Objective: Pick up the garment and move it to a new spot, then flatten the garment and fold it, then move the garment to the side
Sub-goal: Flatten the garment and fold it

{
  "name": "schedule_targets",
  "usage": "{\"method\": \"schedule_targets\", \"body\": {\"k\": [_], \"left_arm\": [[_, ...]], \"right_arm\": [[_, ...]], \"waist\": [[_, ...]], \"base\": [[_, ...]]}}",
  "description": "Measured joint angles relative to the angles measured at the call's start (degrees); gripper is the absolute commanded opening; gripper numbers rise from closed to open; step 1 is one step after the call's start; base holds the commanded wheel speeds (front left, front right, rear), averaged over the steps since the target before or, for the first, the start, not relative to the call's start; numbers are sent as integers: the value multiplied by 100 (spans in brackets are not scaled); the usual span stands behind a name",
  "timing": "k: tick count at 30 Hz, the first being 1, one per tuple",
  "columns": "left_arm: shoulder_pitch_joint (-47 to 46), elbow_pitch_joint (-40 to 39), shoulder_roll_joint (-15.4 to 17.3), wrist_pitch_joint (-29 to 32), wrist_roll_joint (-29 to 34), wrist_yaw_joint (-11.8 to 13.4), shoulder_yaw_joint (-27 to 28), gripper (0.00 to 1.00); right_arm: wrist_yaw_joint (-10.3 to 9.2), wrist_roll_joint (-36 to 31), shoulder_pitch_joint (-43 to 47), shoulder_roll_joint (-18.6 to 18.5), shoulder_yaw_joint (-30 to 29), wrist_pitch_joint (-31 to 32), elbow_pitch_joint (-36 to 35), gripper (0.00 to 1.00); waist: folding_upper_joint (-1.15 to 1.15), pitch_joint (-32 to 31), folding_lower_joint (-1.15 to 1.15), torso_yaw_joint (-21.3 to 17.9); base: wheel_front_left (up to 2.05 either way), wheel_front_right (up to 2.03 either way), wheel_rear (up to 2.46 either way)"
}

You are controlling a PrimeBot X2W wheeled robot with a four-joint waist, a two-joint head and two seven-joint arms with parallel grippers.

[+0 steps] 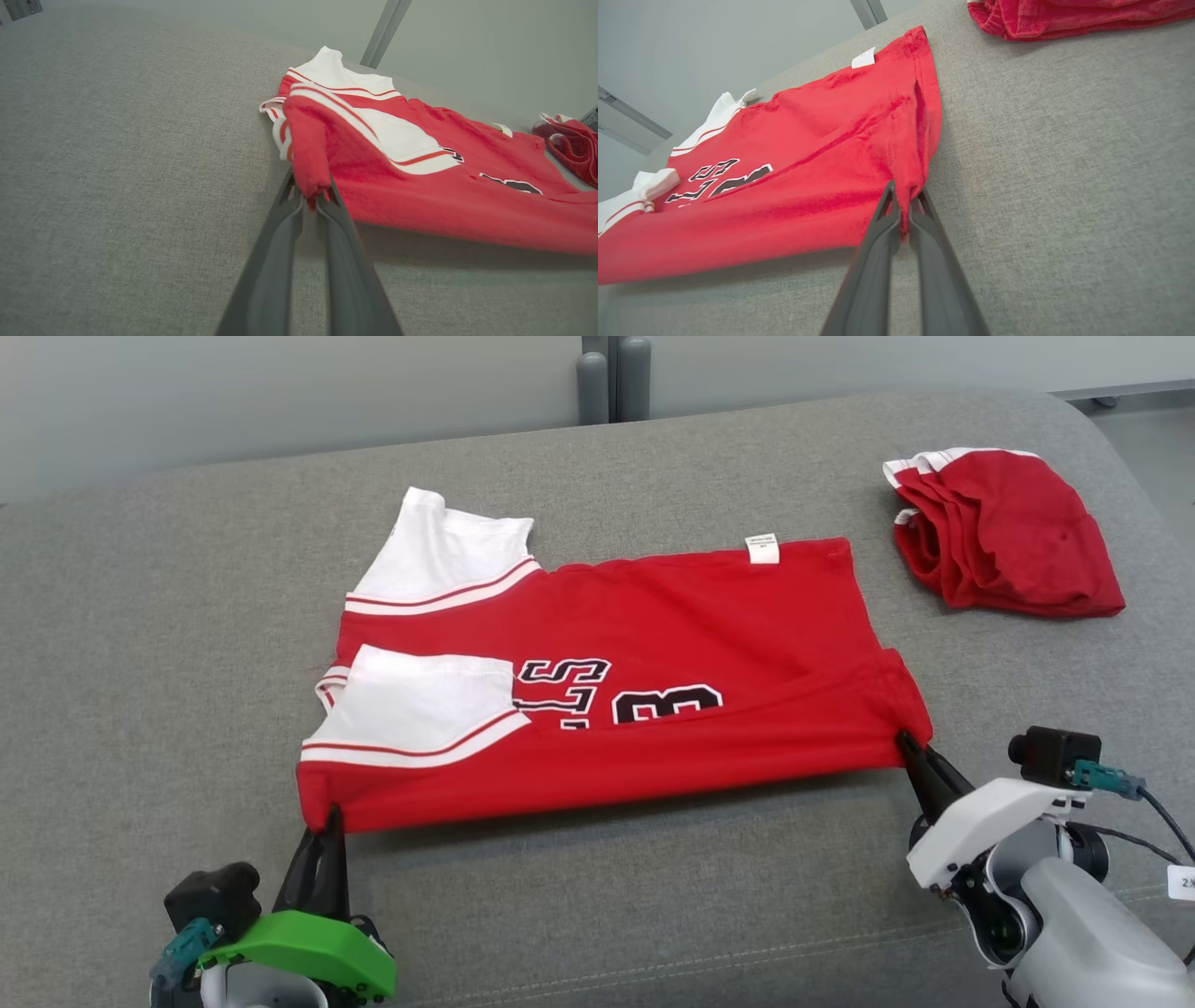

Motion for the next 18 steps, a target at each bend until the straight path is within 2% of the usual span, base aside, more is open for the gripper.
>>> {"method": "schedule_targets", "body": {"k": [9,18], "left_arm": [[642,-291,-29,-1,14,129,-32,0],[828,-403,16,68,116,183,-86,0]], "right_arm": [[-56,16,504,-80,35,3,-375,0],[-113,51,809,-120,102,155,-675,0]], "waist": [[0,-21,0,67],[0,-17,0,26]], "base": [[0,0,0],[0,0,0]]}}
